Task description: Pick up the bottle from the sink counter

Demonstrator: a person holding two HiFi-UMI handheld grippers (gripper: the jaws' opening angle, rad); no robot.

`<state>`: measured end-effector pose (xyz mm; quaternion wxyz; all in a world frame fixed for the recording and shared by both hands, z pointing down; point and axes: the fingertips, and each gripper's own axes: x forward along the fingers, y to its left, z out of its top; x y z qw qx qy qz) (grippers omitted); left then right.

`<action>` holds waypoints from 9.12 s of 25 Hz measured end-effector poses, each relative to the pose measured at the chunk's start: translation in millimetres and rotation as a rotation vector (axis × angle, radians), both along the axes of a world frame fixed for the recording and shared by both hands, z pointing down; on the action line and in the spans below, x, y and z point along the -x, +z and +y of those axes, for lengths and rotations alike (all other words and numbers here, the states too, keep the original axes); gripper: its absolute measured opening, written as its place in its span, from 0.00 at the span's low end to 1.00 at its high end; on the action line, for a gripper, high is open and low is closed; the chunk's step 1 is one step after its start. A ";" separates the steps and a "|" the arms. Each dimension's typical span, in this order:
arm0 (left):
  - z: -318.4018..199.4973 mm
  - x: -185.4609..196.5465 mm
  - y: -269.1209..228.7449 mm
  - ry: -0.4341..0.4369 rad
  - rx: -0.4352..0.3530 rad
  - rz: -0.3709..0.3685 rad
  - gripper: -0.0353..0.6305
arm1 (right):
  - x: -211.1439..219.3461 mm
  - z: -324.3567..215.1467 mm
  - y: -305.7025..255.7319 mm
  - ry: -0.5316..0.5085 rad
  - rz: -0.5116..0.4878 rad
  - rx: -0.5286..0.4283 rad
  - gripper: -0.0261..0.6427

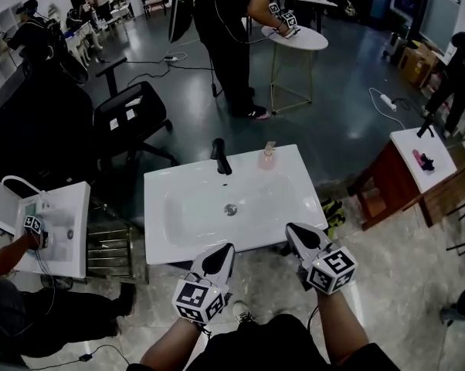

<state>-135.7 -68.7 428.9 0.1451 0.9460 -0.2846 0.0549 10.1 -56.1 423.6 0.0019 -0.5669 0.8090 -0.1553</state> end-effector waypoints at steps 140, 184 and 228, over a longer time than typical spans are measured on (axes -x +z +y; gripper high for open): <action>-124.2 -140.2 105.5 -0.436 0.167 -0.009 0.06 | -108.6 -330.4 166.0 -0.358 0.198 -0.143 0.25; -113.2 -133.8 88.7 -0.436 0.119 -0.009 0.06 | -115.0 -303.4 114.7 -0.354 0.178 -0.129 0.25; 9.3 -38.4 30.6 -0.341 -0.016 0.019 0.06 | -42.0 -85.0 35.9 -0.260 0.230 -0.111 0.25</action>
